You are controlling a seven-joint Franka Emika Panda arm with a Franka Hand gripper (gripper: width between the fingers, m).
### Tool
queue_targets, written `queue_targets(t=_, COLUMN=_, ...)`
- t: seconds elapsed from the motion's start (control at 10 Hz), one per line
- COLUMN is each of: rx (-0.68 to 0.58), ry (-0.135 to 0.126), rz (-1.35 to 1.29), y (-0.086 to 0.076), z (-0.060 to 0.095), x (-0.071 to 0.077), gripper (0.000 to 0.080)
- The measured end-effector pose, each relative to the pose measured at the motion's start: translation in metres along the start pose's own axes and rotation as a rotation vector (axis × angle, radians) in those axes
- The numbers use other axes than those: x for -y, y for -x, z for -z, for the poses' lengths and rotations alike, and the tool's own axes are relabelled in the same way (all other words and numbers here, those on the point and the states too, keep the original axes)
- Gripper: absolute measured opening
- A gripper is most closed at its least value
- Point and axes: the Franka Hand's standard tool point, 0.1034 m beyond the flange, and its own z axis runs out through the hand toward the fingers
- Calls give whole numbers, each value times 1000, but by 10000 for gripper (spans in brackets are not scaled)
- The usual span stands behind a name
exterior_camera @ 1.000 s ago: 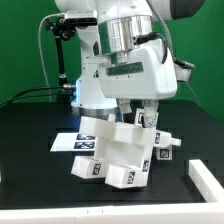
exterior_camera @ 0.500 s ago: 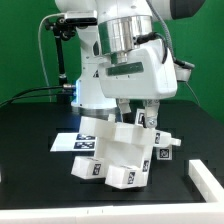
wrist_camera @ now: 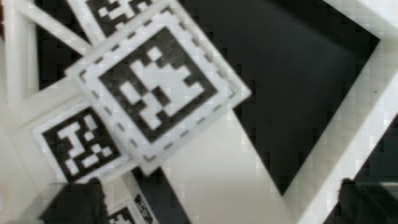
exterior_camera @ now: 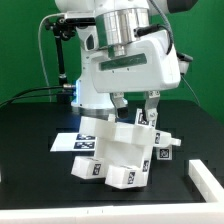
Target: Assemble chair
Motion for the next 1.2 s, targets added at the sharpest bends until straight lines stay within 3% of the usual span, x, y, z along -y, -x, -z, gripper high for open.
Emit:
queue_targets(t=0.3, rx=-3, ry=-9, rz=46, y=-26, z=12, x=3, gripper=649)
queue_targets(t=0.7, rx=-17, ry=-17, rz=42, y=-29, z=8, x=-1, gripper=649)
queue_targets(t=0.9, rx=6, ry=8, rz=129, y=-32, z=6, x=-6, gripper=649)
queue_targets(t=1.2, rx=5, ry=21, rz=262, y=-46, z=7, x=-9, gripper=649)
